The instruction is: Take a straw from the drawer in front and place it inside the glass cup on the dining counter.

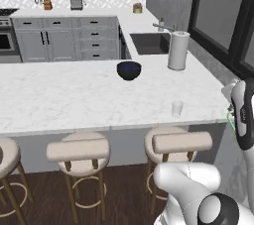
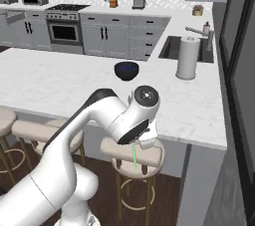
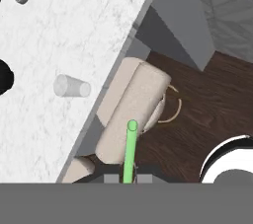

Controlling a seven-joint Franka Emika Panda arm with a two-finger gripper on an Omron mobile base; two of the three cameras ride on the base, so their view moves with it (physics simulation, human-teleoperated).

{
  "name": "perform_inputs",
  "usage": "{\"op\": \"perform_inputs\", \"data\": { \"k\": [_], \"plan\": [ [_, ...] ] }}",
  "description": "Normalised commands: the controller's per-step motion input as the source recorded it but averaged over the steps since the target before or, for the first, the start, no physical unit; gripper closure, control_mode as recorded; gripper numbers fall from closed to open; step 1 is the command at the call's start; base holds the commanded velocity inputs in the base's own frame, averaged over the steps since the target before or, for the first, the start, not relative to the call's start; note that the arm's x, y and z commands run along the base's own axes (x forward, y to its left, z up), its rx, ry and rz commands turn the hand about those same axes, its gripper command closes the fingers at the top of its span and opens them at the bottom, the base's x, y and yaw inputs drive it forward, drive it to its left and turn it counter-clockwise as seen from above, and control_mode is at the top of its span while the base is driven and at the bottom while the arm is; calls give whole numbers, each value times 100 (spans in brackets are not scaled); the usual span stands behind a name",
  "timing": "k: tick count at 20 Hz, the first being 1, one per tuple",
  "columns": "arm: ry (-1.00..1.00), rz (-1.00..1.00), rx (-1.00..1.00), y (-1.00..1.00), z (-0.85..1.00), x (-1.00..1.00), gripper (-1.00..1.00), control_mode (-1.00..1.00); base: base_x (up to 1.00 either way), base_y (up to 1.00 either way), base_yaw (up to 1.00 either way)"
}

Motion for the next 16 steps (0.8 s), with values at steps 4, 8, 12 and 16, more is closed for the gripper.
{"op": "perform_inputs", "data": {
  "k": [4,8,12,16],
  "plan": [
    [0,0,0,0,0,0,100,100,60,-38,27],
    [0,0,0,0,0,0,100,100,46,-50,18],
    [0,0,0,0,0,0,100,100,25,-51,7],
    [0,0,0,0,0,0,100,100,36,-37,0]
  ]
}}
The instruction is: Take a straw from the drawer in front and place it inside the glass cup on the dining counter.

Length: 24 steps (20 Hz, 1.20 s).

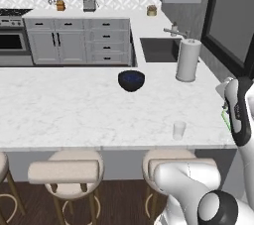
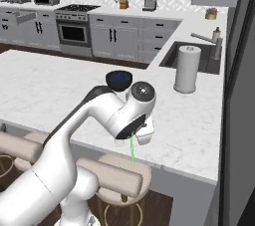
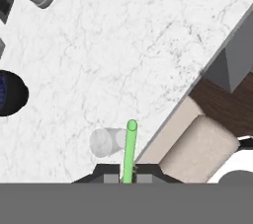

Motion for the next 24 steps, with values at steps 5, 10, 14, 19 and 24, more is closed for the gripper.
{"op": "perform_inputs", "data": {
  "k": [5,10,14,19,24],
  "plan": [
    [0,0,0,0,0,0,100,100,35,-22,0],
    [-28,9,2,-1,-10,24,100,-100,7,-2,0],
    [-46,23,11,0,-5,22,100,-100,0,0,0],
    [-19,19,12,14,-6,31,100,-100,0,0,0],
    [-3,11,9,26,-2,43,100,-100,0,0,0]
  ]
}}
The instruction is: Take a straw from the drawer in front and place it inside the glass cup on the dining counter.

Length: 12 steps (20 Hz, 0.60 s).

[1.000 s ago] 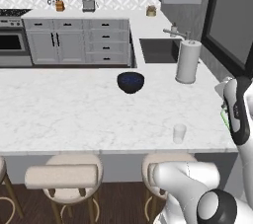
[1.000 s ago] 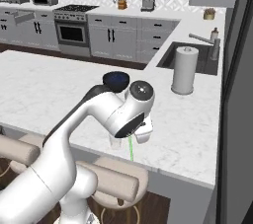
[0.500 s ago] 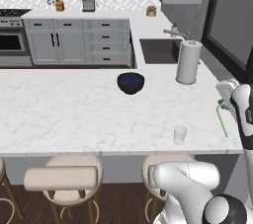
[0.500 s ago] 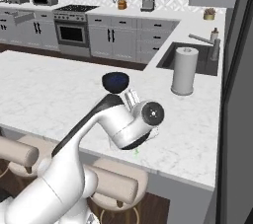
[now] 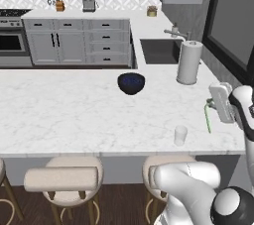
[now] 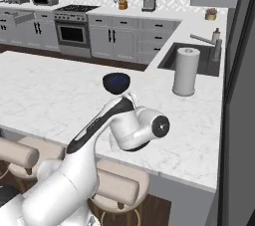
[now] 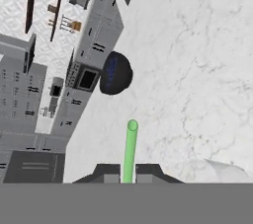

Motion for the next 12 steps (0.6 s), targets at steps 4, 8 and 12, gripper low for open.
{"op": "perform_inputs", "data": {
  "k": [4,8,12],
  "plan": [
    [0,9,4,31,-8,48,100,-100,0,0,0],
    [0,7,2,36,-8,40,100,-100,0,0,0],
    [-2,9,4,24,-17,18,100,-100,0,0,0]
  ]
}}
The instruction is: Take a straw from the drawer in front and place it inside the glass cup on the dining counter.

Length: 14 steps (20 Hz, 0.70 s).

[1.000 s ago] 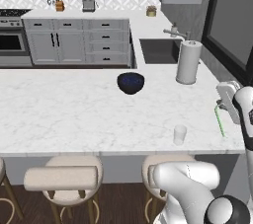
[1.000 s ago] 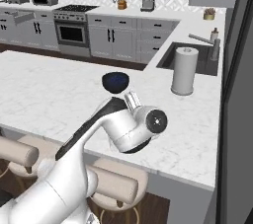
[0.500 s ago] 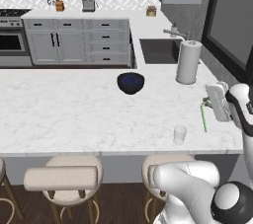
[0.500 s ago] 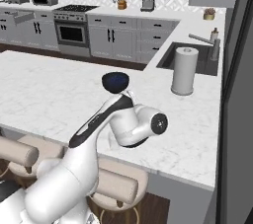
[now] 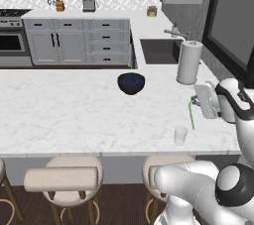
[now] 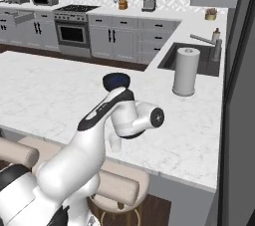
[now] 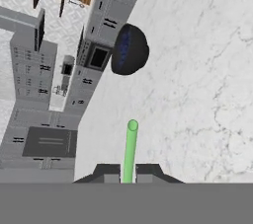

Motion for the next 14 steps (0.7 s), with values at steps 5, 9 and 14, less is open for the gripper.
{"op": "perform_inputs", "data": {
  "k": [5,9,14],
  "plan": [
    [-8,13,6,3,-23,7,100,-100,0,0,0],
    [-1,11,5,11,-4,21,100,-100,0,0,0],
    [0,8,3,0,0,14,100,-100,0,0,0]
  ]
}}
